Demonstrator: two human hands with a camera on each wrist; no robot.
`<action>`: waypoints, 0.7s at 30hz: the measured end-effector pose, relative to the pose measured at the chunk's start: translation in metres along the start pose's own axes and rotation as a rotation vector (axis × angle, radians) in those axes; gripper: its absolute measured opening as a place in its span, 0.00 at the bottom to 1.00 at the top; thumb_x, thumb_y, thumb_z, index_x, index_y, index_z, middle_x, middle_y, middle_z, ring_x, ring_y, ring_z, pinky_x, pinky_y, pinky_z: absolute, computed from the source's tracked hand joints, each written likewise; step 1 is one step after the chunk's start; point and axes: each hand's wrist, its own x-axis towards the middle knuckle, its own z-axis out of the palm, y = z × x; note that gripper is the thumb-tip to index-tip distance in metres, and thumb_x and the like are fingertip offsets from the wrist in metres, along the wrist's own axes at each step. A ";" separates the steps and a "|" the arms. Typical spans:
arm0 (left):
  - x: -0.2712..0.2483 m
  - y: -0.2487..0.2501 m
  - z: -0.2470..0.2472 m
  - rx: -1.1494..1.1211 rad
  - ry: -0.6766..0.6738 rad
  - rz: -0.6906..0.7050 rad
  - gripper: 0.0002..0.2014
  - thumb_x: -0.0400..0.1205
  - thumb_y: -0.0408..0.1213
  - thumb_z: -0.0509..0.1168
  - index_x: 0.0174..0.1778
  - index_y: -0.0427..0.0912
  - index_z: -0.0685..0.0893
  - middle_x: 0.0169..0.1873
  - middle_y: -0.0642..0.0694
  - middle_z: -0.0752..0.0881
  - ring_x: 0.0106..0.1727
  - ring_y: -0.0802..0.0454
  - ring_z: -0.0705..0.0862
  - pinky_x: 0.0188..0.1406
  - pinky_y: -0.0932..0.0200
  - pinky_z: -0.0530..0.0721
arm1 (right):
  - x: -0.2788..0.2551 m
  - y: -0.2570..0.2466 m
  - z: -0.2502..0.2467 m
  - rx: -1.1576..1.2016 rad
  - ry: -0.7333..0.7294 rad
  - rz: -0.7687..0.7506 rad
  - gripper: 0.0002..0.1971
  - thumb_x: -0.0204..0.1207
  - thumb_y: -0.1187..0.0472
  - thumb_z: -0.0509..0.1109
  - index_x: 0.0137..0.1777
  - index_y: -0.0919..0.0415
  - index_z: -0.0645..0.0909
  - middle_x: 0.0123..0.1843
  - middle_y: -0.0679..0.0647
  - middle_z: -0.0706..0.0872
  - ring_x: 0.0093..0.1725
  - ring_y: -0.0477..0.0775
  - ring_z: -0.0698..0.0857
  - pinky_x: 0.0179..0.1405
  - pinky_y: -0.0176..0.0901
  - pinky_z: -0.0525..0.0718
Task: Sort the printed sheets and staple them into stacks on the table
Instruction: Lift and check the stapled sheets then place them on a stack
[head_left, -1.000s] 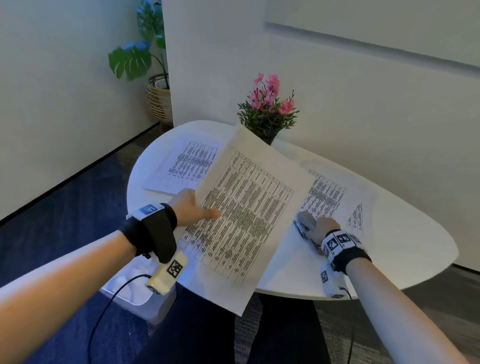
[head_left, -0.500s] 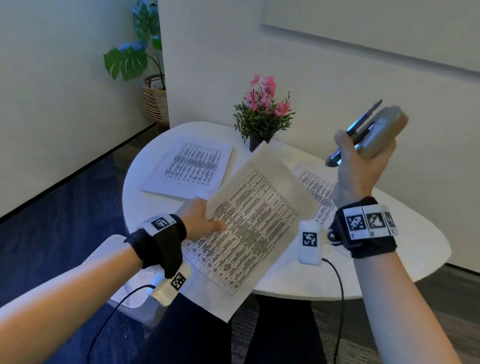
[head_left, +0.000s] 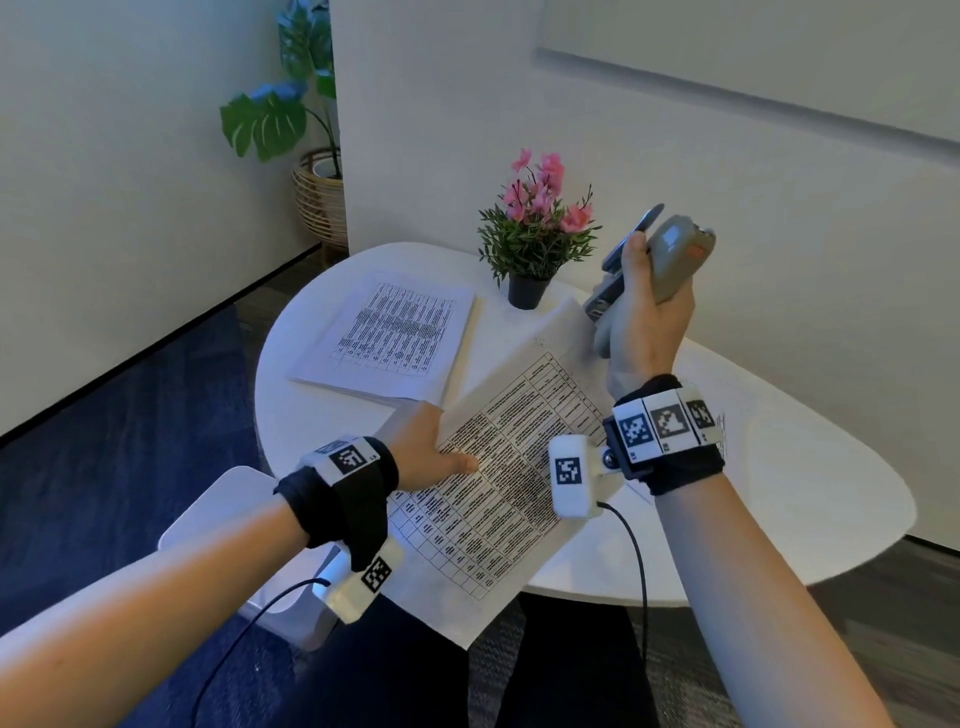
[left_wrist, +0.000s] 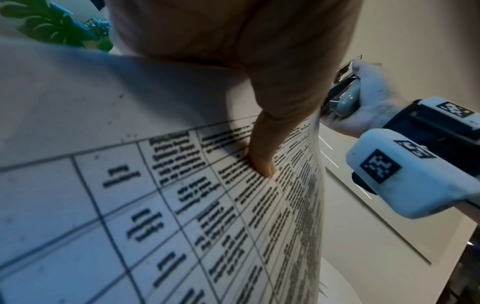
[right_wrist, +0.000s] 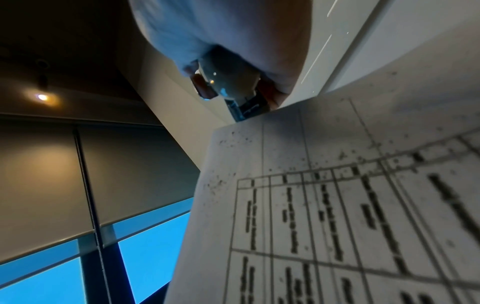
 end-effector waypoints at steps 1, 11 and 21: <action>-0.001 0.000 0.000 -0.008 0.002 -0.006 0.19 0.72 0.52 0.75 0.37 0.43 0.74 0.26 0.48 0.74 0.26 0.51 0.73 0.25 0.60 0.70 | 0.000 0.000 0.001 -0.003 -0.007 0.006 0.23 0.72 0.51 0.72 0.61 0.66 0.79 0.46 0.52 0.86 0.45 0.48 0.84 0.47 0.41 0.84; -0.002 0.003 -0.001 -0.012 -0.003 -0.004 0.19 0.73 0.53 0.74 0.35 0.42 0.75 0.25 0.48 0.75 0.24 0.52 0.73 0.25 0.60 0.73 | 0.002 0.012 -0.005 -0.072 0.089 0.037 0.15 0.78 0.53 0.71 0.61 0.58 0.79 0.43 0.44 0.85 0.37 0.35 0.83 0.37 0.30 0.80; -0.003 0.006 0.001 0.009 -0.033 0.003 0.19 0.73 0.52 0.74 0.39 0.41 0.78 0.28 0.43 0.78 0.26 0.48 0.76 0.29 0.54 0.79 | 0.002 0.004 0.009 0.048 -0.023 0.108 0.20 0.70 0.45 0.71 0.51 0.63 0.82 0.42 0.60 0.85 0.39 0.57 0.82 0.44 0.52 0.82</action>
